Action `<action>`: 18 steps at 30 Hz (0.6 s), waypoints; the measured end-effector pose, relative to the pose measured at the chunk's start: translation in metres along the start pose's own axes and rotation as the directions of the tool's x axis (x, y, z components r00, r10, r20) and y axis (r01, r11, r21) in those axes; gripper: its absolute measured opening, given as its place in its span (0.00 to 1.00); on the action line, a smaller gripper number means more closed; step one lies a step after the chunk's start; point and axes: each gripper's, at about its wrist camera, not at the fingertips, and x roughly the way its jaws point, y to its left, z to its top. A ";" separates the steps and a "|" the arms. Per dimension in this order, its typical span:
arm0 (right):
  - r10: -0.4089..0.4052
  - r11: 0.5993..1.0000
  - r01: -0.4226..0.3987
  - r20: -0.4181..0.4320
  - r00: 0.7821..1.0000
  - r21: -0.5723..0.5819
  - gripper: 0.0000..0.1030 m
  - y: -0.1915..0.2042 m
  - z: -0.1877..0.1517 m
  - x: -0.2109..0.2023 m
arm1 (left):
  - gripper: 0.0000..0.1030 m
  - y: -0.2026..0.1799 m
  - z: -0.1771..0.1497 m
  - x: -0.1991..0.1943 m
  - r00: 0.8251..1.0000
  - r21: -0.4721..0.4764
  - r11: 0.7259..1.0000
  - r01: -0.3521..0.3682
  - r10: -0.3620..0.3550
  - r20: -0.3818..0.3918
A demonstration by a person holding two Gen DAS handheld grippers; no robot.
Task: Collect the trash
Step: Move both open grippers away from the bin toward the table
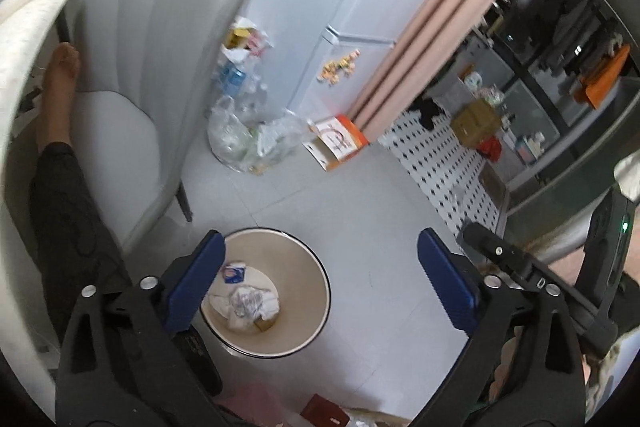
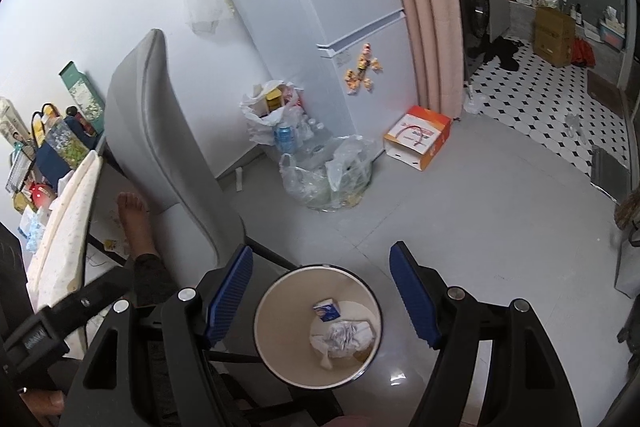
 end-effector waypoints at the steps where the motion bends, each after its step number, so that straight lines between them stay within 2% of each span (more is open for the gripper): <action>1: 0.009 1.000 -0.009 0.007 1.000 -0.012 0.69 0.006 0.002 -0.002 | 0.94 0.002 0.003 -0.004 1.000 -0.009 1.000 -0.001 0.001 0.010; 6: 0.025 0.998 -0.023 0.022 0.999 -0.061 0.73 0.035 0.004 -0.009 | 0.94 0.019 0.009 -0.045 0.995 -0.044 0.999 -0.020 0.024 0.093; 13: 0.086 0.991 -0.078 0.063 0.994 -0.110 0.93 0.091 -0.001 -0.021 | 0.94 0.056 0.016 -0.111 0.974 -0.104 0.993 -0.065 0.086 0.210; 18: 0.128 0.979 -0.118 0.049 0.991 -0.164 0.93 0.134 -0.007 -0.024 | 0.94 0.087 0.013 -0.153 0.954 -0.149 0.984 -0.096 0.134 0.268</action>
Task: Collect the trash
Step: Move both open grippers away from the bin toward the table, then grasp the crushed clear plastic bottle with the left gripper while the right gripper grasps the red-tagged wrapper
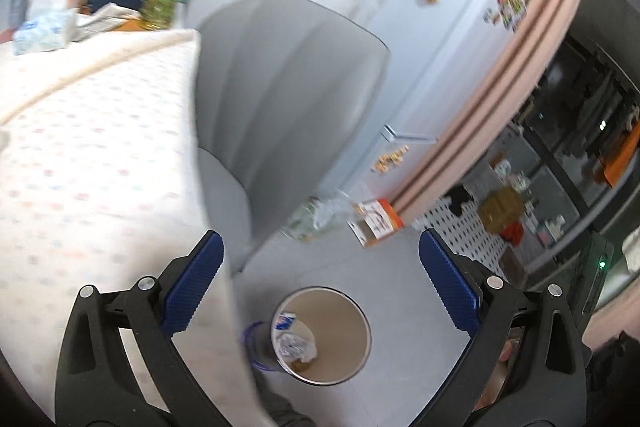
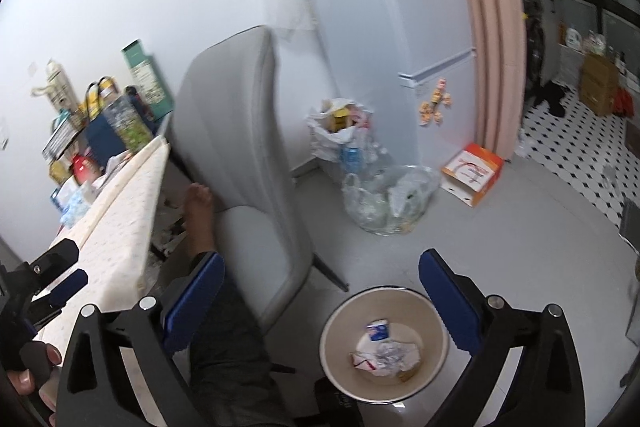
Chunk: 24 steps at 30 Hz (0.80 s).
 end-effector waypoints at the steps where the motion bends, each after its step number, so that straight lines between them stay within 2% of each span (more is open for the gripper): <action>1: 0.011 1.000 -0.011 -0.001 1.000 -0.014 0.93 0.011 0.000 0.000 | 0.94 0.011 0.003 -0.009 1.000 -0.017 1.000 -0.013 0.013 0.015; 12: 0.134 0.978 -0.134 -0.009 0.991 -0.159 0.93 0.123 -0.003 -0.005 | 0.94 0.098 0.014 -0.073 0.987 -0.131 0.987 -0.092 0.108 0.122; 24: 0.246 0.923 -0.251 -0.054 0.968 -0.293 0.93 0.230 -0.016 -0.003 | 0.94 0.180 0.006 -0.137 0.955 -0.263 0.950 -0.170 0.225 0.192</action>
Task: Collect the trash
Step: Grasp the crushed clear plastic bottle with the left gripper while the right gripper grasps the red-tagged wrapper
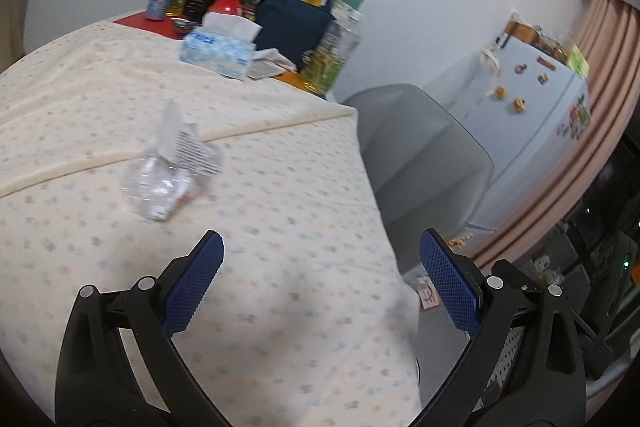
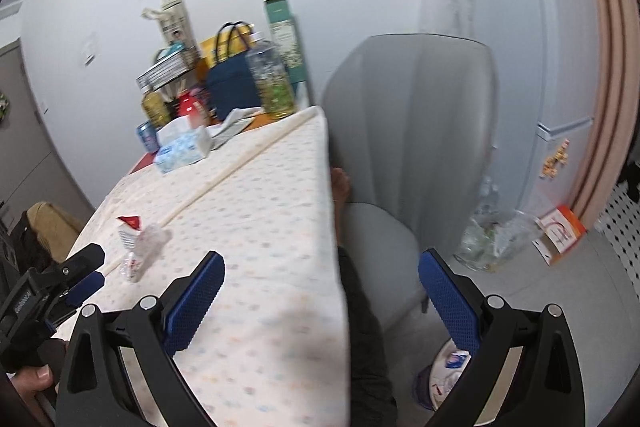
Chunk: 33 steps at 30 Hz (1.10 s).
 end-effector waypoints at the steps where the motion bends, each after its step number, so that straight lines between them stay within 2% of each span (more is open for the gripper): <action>1: 0.008 1.000 -0.008 -0.003 1.000 -0.012 0.93 0.008 0.001 0.002 | 0.94 0.007 0.002 -0.001 1.000 -0.010 1.000 -0.005 0.005 0.004; 12: 0.105 0.985 -0.109 -0.036 0.994 -0.131 0.87 0.092 0.006 0.032 | 0.94 0.075 0.016 -0.027 0.995 -0.096 0.992 -0.080 0.085 0.053; 22: 0.175 0.943 -0.189 -0.077 0.982 -0.274 0.79 0.166 0.007 0.059 | 0.94 0.119 0.021 -0.046 0.985 -0.159 0.977 -0.144 0.157 0.075; 33: 0.214 0.900 -0.252 -0.143 0.966 -0.355 0.75 0.218 0.002 0.092 | 0.94 0.161 0.022 -0.052 0.974 -0.215 0.957 -0.197 0.217 0.072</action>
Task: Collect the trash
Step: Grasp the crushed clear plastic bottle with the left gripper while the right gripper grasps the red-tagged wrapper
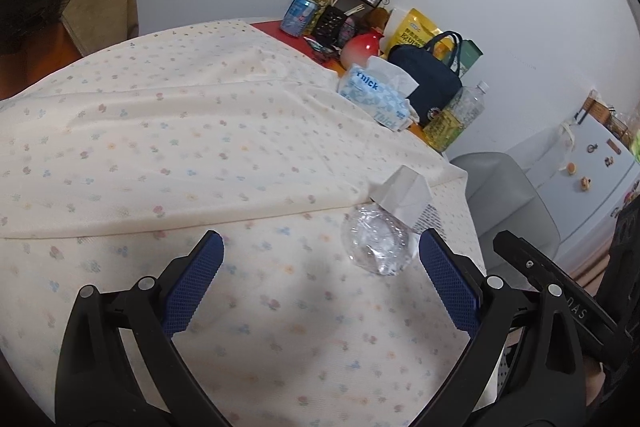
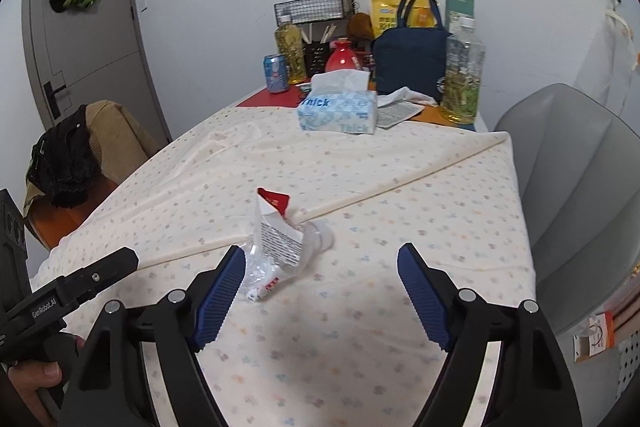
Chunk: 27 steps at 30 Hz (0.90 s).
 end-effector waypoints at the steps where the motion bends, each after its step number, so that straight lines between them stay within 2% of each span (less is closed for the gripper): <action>1: 0.006 1.000 -0.006 -0.015 1.000 -0.005 0.74 0.004 0.002 0.007 | 0.94 0.002 0.000 0.001 1.000 -0.003 1.000 -0.004 0.004 -0.001; 8: 0.051 0.997 -0.054 -0.047 0.998 -0.060 0.68 0.031 0.010 0.039 | 0.94 0.013 -0.002 0.009 0.999 -0.021 0.999 -0.029 0.028 -0.014; 14: 0.044 0.990 -0.056 -0.094 0.995 -0.128 0.41 0.043 0.010 0.068 | 0.94 0.025 -0.001 0.012 0.998 -0.035 0.997 -0.063 0.062 -0.022; 16: 0.033 0.989 -0.049 -0.111 0.993 -0.141 0.18 0.043 0.009 0.074 | 0.94 0.027 0.000 0.012 0.997 -0.034 0.997 -0.071 0.070 -0.022; 18: 0.069 0.988 -0.087 -0.138 0.988 -0.127 0.11 0.041 0.009 0.073 | 0.94 0.025 0.001 0.014 0.997 -0.030 0.997 -0.070 0.070 -0.022; 21: 0.054 0.988 -0.068 -0.101 0.993 -0.138 0.08 0.038 0.010 0.061 | 0.94 0.018 0.002 0.016 0.998 -0.017 0.998 -0.063 0.063 -0.024; 27: 0.092 0.989 -0.097 -0.048 0.995 -0.110 0.07 0.025 0.010 0.024 | 0.94 0.000 0.002 0.023 0.999 0.024 0.999 -0.041 0.041 -0.034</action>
